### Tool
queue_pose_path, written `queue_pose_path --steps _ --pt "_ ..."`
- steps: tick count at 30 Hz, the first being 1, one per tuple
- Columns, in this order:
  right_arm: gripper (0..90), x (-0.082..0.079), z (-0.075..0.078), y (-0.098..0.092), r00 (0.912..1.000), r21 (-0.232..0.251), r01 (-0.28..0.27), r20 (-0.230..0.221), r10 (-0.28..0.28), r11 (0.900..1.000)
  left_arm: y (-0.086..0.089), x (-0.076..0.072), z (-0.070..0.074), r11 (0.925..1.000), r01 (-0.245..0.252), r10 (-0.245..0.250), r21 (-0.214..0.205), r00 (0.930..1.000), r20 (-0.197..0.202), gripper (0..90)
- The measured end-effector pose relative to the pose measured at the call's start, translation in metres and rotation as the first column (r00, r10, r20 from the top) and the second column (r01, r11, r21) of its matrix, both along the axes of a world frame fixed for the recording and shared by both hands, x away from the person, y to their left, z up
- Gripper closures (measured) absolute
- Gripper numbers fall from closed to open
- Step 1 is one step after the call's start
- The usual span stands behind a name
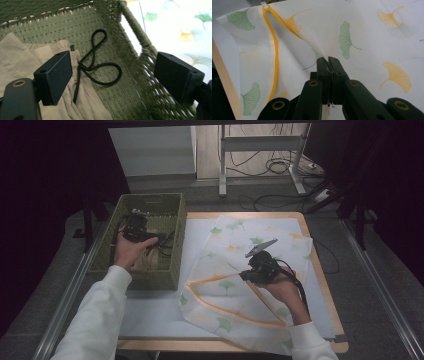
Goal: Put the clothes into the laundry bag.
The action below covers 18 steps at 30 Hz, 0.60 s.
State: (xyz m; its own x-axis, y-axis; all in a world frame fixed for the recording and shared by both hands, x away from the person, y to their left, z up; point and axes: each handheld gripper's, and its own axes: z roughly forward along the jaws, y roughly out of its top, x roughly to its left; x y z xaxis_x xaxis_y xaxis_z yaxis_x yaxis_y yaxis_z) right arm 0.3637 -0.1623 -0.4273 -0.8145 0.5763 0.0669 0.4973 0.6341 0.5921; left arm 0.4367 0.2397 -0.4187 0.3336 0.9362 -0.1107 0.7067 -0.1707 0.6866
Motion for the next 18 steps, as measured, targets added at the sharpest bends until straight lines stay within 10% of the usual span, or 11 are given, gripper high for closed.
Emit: queue_pose_path --steps 18 --pt "86.4 0.001 -0.001 -0.002 1.0000 -0.002 0.010 -0.002 -0.010 1.0000 0.013 0.024 -0.021 0.9965 -0.074 0.076 0.039 0.9950 -0.064 14.1"
